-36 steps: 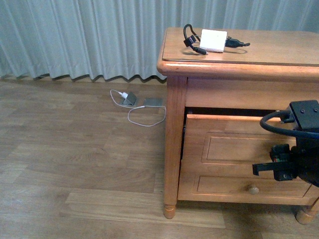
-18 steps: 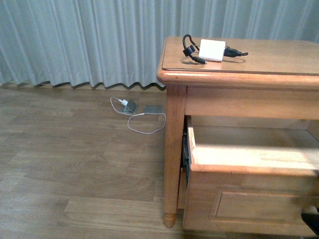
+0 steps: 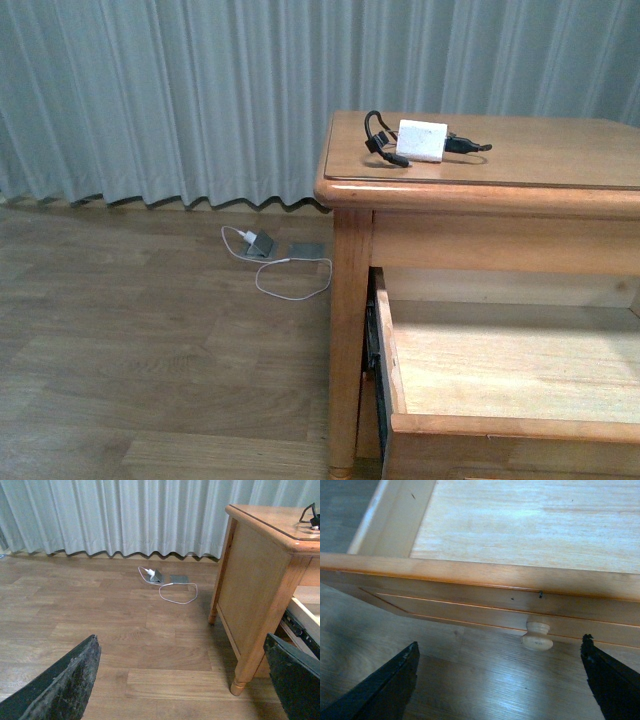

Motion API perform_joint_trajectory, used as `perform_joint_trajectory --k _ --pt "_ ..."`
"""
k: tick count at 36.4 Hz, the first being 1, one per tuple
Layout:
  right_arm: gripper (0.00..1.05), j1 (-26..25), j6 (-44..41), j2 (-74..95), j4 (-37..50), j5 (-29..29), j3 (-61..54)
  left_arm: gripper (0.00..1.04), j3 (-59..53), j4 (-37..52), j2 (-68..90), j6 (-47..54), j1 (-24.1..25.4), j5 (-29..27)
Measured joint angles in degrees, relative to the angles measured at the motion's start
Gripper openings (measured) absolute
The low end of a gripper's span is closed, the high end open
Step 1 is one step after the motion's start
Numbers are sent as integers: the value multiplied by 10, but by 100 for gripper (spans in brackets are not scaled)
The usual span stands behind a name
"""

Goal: Put charger into drawer

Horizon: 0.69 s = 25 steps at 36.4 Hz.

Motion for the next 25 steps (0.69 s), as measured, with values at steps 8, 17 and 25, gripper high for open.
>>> perform_joint_trajectory --k 8,17,25 --pt "96 -65 17 -231 -135 -86 25 98 0 0 0 0 0 0" --pt "96 -139 36 -354 -162 -176 26 98 0 0 0 0 0 0" --pt "91 -141 46 -379 -109 -114 6 98 0 0 0 0 0 0"
